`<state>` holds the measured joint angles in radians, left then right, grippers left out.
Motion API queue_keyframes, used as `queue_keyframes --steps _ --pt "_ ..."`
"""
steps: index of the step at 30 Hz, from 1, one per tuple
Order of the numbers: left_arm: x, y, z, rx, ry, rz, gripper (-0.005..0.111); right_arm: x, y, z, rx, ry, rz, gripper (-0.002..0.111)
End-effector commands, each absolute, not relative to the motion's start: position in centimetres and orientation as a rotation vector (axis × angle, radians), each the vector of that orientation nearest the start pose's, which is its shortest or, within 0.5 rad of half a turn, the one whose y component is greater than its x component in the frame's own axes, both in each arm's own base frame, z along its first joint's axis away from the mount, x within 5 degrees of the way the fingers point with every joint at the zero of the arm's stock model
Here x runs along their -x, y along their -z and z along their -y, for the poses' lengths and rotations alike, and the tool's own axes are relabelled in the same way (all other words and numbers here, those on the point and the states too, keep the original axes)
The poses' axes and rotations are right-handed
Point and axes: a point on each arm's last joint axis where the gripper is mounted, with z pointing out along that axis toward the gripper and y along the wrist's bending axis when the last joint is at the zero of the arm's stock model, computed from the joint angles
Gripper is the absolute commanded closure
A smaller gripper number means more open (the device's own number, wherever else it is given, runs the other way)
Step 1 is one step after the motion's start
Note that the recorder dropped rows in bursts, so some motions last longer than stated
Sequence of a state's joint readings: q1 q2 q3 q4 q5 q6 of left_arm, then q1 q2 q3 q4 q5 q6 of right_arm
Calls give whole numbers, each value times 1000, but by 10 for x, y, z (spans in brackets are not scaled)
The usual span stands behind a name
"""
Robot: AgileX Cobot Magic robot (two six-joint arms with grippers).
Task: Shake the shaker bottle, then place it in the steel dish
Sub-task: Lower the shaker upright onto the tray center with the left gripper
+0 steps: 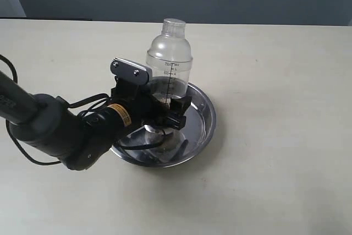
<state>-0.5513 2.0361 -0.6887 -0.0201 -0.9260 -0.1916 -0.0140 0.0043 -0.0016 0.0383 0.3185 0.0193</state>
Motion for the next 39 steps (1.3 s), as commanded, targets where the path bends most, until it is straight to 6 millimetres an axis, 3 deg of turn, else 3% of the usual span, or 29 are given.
queue_keyframes --steps 1,12,19,28,39 --pt "-294 -93 179 -337 490 -1934 106 -54 -185 0 -50 -41 -1790 109" --pt "-294 -92 180 -336 507 -1903 106 -54 -185 0 -50 -41 -1790 109" --pt "-287 -81 176 -307 547 -1764 106 -54 -185 0 -50 -41 -1790 109" --pt "-274 -70 166 -307 517 -1824 106 -54 -185 0 -50 -41 -1790 109" --pt "-269 -73 169 -375 540 -1813 106 -54 -185 0 -50 -41 -1790 109"
